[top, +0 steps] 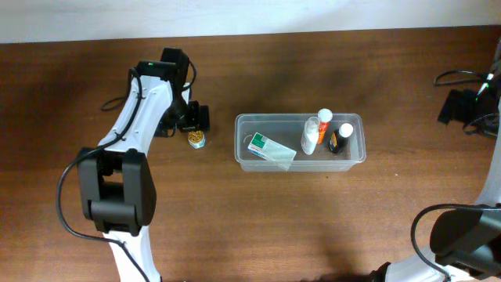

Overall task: Pack container
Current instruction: 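Lower the left gripper onto the gold-lidded jar and grasp it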

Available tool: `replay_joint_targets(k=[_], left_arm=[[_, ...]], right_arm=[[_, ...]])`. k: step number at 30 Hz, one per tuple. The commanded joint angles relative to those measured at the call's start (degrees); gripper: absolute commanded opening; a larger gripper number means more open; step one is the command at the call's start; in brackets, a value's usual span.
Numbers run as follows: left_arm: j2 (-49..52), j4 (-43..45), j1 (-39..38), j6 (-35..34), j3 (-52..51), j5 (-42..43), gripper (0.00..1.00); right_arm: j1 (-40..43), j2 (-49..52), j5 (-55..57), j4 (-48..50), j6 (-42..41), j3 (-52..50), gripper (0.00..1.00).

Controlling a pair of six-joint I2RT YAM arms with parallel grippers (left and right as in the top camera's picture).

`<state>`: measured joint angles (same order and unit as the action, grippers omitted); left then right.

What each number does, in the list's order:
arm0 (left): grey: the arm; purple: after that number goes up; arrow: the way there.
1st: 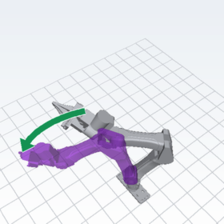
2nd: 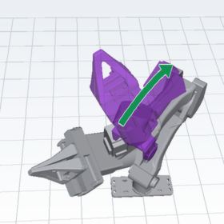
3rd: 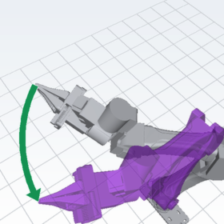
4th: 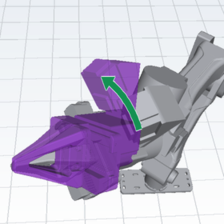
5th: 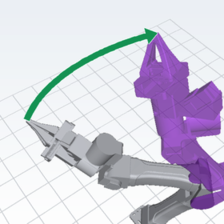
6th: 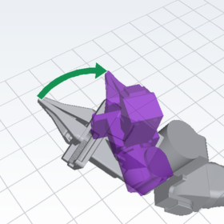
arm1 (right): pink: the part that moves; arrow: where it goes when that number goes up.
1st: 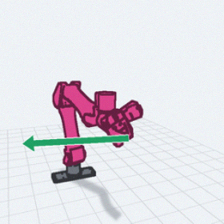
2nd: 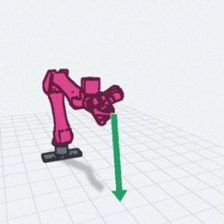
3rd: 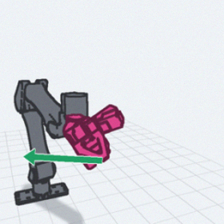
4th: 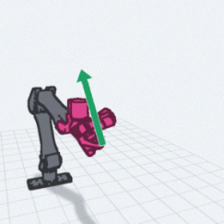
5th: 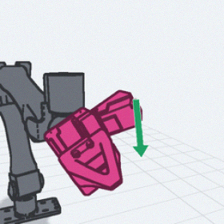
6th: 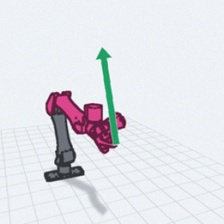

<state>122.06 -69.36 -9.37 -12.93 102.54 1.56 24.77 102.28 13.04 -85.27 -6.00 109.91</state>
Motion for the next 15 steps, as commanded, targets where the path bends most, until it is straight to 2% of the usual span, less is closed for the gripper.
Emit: replay_joint_targets(k=[1,15], left_arm=[[2.05,0.22,-0.22,-0.55,-0.5,0.66,0.99],[4.28,2.8,-0.76,2.54,-0.5,0.63,0.99]], right_arm=[[0.0,-0.55,0.5,0.02,-0.46,-0.26,0.98],[0.0,-0.55,0.5,0.02,-0.46,-0.26,0.98]])
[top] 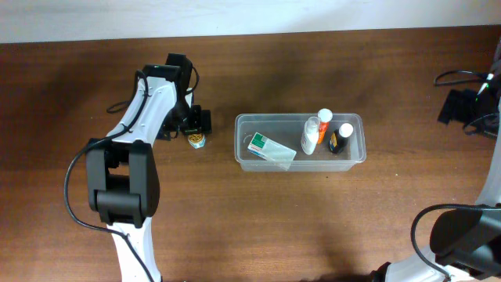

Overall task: Pack container
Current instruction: 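Lower the left gripper onto the gold-lidded jar and grasp it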

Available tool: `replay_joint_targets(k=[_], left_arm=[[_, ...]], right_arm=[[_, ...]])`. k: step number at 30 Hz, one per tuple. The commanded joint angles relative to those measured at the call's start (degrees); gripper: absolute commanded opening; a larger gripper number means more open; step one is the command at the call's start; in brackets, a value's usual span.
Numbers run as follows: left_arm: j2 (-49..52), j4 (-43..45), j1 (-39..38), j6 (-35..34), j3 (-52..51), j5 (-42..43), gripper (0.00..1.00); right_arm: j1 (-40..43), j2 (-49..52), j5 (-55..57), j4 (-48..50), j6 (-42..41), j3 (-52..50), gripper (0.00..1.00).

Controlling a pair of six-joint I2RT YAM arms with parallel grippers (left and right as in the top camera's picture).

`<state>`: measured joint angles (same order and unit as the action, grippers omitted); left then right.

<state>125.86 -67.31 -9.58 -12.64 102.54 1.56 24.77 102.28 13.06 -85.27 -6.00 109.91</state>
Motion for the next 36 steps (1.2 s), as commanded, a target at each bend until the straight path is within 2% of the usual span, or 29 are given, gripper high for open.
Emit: replay_joint_targets(k=[1,36], left_arm=[[0.52,1.09,-0.7,2.51,-0.5,0.63,0.99],[1.22,3.34,-1.88,2.86,-3.41,0.61,0.99]], right_arm=[[0.0,-0.55,0.5,0.02,-0.46,-0.26,0.99],[0.0,-0.55,0.48,0.02,-0.46,-0.26,0.98]])
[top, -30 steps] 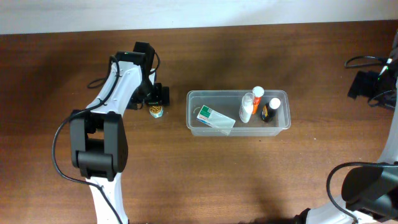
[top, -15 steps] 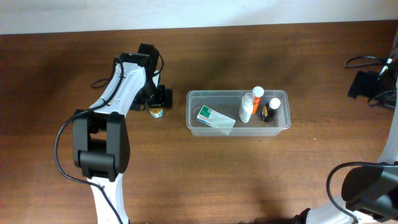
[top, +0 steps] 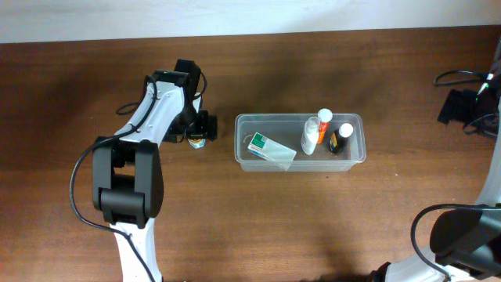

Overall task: Pack container
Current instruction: 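Lower the left gripper onto the gold-lidded jar and grasp it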

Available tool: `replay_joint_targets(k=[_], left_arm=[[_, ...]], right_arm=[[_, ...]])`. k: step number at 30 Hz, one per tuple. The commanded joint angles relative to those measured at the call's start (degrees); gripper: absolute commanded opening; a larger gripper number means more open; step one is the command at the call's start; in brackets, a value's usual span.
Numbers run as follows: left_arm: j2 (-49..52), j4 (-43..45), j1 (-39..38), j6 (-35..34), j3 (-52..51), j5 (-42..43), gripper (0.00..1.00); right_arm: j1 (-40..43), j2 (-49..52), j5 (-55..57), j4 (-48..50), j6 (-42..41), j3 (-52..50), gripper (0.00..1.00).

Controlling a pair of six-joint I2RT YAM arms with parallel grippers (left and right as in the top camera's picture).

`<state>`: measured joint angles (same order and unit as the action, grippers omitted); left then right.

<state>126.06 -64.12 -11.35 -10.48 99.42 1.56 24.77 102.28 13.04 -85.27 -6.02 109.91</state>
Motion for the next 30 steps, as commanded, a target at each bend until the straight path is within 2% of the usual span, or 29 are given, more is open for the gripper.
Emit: replay_joint_targets(k=[1,17,21,22,30], left_arm=[[1.38,0.35,-0.11,0.72,-0.28,0.63,0.99],[3.91,1.73,-0.11,0.72,-0.28,0.63,0.98],[3.91,1.75,-0.11,0.72,-0.28,0.61,0.89],[3.91,1.77,-0.11,0.72,-0.28,0.61,0.83],[3.91,2.25,-0.11,0.74,-0.26,0.63,0.6]], right_arm=[[0.0,-0.55,0.5,0.02,-0.44,-0.26,0.98],[0.0,-0.55,0.5,0.02,-0.44,-0.26,0.98],[0.0,-0.55,0.52,0.02,-0.44,-0.26,0.98],[0.0,-0.55,0.52,0.02,-0.44,-0.26,0.98],[0.0,-0.55,0.5,0.02,-0.44,-0.26,0.98]])
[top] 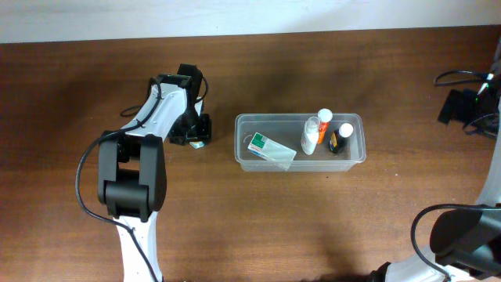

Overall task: Pack container
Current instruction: 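Lower the left gripper onto the gold-lidded jar and grasp it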

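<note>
A clear plastic container (243,159) stands at the table's middle. Inside lie a green-and-white box (264,146), a white bottle with an orange band (311,137) and a small dark bottle with a white cap (340,139). My left gripper (199,135) is down on the table just left of the container, over a small jar (200,144); only a pale sliver of the jar shows. How the jaws stand is hidden from above. The right arm (460,106) rests at the far right edge, with its fingers too dark to make out.
Brown wooden table (258,219) with a white wall strip along the far edge. Cables trail beside the right arm at the right edge. The left arm's base and links run down the left-centre of the view.
My left gripper has come slightly toward the container and now covers the small jar, which showed its gold lid just below the fingers before. The right arm and the container are unchanged.
At first my left gripper hung just above and left of a gold-lidded jar standing left of the container. It then sat closer around the jar at each moment, and now it hides almost all of it. The container's contents stayed the same.
</note>
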Available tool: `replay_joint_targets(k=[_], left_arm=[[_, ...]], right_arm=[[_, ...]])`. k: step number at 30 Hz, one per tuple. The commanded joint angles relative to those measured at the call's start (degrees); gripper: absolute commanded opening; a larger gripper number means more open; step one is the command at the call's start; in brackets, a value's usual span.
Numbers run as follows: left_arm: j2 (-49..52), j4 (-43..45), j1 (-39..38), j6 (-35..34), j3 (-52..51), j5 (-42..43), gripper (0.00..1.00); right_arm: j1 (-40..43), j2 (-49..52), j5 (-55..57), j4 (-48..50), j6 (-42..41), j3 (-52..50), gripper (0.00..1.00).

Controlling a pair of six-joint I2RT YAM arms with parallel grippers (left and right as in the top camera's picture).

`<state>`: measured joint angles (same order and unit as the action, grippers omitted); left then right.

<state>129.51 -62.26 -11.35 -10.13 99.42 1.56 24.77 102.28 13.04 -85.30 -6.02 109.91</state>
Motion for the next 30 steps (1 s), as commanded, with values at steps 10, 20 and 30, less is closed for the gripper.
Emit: replay_joint_targets(k=[10,20,30], left_arm=[[0.46,0.72,-0.13,0.79,0.5,0.63,0.41],[0.46,-3.91,-0.13,0.81,4.7,0.63,0.39],[0.46,-14.69,-1.7,6.51,18.82,2.25,0.4]], right_arm=[[0.0,-0.55,0.5,0.04,-0.44,-0.26,0.98],[0.0,-0.55,0.52,0.04,-0.44,-0.26,0.98],[0.0,-0.55,0.5,0.04,-0.44,-0.26,0.98]])
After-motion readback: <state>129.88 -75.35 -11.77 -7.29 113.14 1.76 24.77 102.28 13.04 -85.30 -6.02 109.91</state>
